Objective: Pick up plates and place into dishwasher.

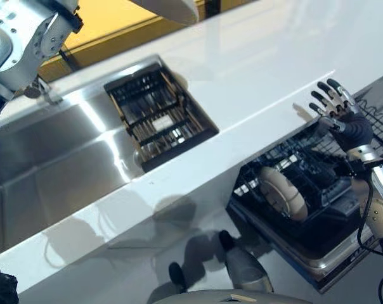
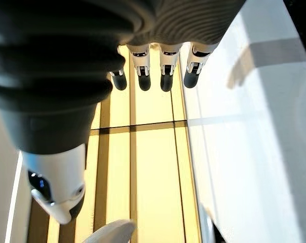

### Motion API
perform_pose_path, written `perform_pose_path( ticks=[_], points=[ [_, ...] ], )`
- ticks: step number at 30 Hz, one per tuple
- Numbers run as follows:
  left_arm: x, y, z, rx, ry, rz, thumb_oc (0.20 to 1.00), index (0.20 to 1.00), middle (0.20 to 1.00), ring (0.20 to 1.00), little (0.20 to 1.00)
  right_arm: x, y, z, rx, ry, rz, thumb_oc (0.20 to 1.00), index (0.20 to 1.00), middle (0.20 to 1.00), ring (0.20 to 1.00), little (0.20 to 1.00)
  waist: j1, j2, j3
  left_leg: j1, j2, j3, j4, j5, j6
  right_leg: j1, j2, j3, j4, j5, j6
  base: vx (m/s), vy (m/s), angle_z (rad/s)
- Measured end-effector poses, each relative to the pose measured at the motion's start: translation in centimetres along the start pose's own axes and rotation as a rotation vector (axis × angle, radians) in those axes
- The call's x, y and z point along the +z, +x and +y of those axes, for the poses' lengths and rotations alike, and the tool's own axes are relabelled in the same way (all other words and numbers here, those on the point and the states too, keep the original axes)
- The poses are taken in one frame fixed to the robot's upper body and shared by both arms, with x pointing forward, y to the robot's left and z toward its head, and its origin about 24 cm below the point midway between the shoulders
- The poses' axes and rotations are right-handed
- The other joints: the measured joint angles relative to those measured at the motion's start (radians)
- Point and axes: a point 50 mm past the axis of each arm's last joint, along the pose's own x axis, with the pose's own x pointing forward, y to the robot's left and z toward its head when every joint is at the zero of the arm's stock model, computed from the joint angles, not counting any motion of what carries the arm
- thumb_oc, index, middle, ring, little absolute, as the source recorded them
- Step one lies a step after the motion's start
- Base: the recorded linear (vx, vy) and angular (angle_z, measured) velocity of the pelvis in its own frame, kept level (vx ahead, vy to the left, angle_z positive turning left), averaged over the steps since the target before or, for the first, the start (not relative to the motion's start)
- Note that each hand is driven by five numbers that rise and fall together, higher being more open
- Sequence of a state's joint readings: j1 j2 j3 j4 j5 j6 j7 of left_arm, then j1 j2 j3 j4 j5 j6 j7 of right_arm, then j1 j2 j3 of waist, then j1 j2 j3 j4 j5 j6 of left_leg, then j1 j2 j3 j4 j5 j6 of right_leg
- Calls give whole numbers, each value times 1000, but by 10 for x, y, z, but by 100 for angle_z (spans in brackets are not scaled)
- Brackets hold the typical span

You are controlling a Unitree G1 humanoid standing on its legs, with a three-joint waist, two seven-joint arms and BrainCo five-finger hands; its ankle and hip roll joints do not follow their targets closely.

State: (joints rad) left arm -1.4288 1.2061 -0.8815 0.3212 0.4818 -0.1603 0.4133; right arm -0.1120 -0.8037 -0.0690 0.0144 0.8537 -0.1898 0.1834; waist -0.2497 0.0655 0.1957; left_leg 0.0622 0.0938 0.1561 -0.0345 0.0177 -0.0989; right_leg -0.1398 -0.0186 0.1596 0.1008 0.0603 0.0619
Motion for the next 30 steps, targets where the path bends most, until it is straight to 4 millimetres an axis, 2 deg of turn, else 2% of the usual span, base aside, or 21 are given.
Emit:
perform_pose_path(
  ticks=[3,10,12,20,23,27,30],
  points=[
    [3,-17,-6,21,-108,5,200,200,200,200,200,-6,-4,0,-29,10,13,1000,1000,1000,1000,1000,2,-2,-35,23,-3,1,-13,1,2,18,-2,0,-5,-2,3,-13,54,0],
    [26,-53,-18,56,-381,6,200,200,200,200,200,-18,-11,4,-85,26,35,1000,1000,1000,1000,1000,28,-8,-82,47,-4,0,-29,2,3,35,-3,1,-14,-6,3,-42,37,0],
    [31,-60,-23,92,-513,55,200,200,200,200,200,-20,-13,4,-103,29,40,1000,1000,1000,1000,1000,44,-9,-97,50,-5,1,-34,4,6,37,-3,1,-19,-6,4,-85,11,0],
    [50,-92,-40,254,-1090,274,200,200,200,200,200,-33,-20,10,-172,72,44,1000,1000,1000,1000,1000,47,-22,-131,74,-6,2,-53,2,9,70,-5,-2,-50,-2,10,-96,0,0],
    [64,-105,-53,232,-1201,327,200,200,200,200,200,-26,-18,18,-150,77,2,1000,1000,1000,1000,1000,47,-23,-134,75,-6,3,-53,2,9,72,-5,-1,-53,-1,10,-82,-17,-1],
    [88,-122,-76,186,-1326,432,200,200,200,200,200,-15,-14,25,-128,-33,-46,1000,1000,1000,1000,1000,51,-27,-138,85,-6,2,-53,0,9,84,-6,-1,-60,-1,11,-60,-24,0],
    [98,-127,-85,181,-1410,492,200,200,200,200,200,-4,-3,30,-141,-90,-106,1000,1000,1000,1000,1000,52,-28,-142,85,-7,2,-53,0,9,85,-7,-2,-67,0,12,-62,-27,0]
  ],
)
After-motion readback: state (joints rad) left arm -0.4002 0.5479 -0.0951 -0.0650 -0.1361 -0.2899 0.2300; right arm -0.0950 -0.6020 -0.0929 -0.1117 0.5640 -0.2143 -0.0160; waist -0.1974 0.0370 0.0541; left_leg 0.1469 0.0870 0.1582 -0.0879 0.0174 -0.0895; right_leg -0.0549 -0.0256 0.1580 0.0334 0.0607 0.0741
